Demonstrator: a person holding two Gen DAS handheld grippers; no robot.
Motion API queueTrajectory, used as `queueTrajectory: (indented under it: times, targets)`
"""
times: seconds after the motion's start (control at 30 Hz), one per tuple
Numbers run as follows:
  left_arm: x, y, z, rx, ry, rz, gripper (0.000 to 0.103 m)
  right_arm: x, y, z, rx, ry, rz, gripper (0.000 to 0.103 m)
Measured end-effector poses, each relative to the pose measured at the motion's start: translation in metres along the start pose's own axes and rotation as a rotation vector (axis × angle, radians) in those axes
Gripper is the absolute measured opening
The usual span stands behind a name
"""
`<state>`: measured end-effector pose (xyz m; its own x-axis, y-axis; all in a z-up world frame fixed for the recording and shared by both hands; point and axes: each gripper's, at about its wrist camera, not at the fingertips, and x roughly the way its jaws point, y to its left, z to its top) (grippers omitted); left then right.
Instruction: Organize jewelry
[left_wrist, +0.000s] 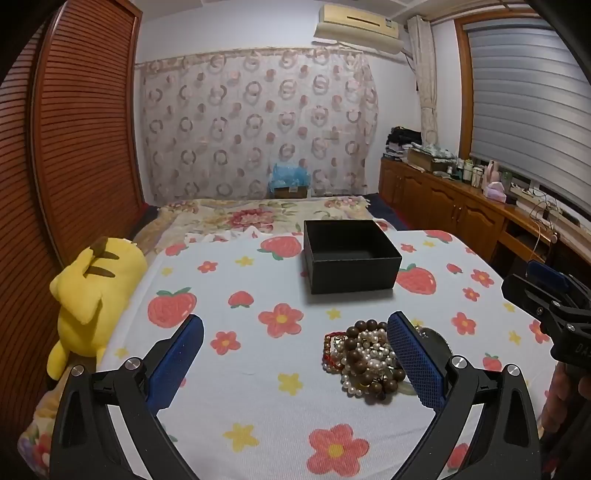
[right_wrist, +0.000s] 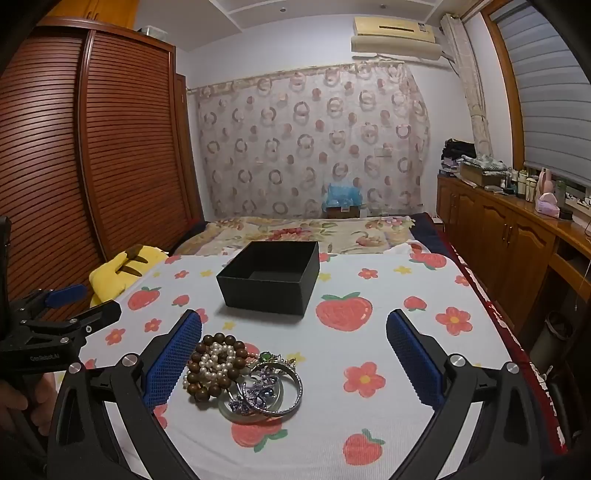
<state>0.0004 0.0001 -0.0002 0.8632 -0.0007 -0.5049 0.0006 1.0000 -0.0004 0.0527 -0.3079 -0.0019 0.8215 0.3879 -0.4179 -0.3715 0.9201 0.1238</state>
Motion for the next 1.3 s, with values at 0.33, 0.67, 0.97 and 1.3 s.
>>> queueTrajectory:
  times: [0.33,0.67,0.97,1.3]
  targets:
    - [0.0004,0.0002,0.0000,-0.001,-0.003,-0.001,0.096,0.0009,-0.0005,-0.0007,0.000,0.002,0.002,0.101]
    - [-0.0017,-0.0008,0.0041,0.001,-0.007,-0.004,0.096,0.0006,-0.0003,-0.0008,0.000,0.001,0.002,0.101]
    - [-0.0024,-0.0011,0.0045,0.001,-0.011,-0.003,0.096,0.0001,0.0005,0.0001,-0.001,0.001,0.002,0.101]
    - [-0.0028,-0.0009,0.0040,0.000,-0.014,-0.003,0.096,-0.0008,0.0009,0.0008,-0.001,0.000,0.002,0.101]
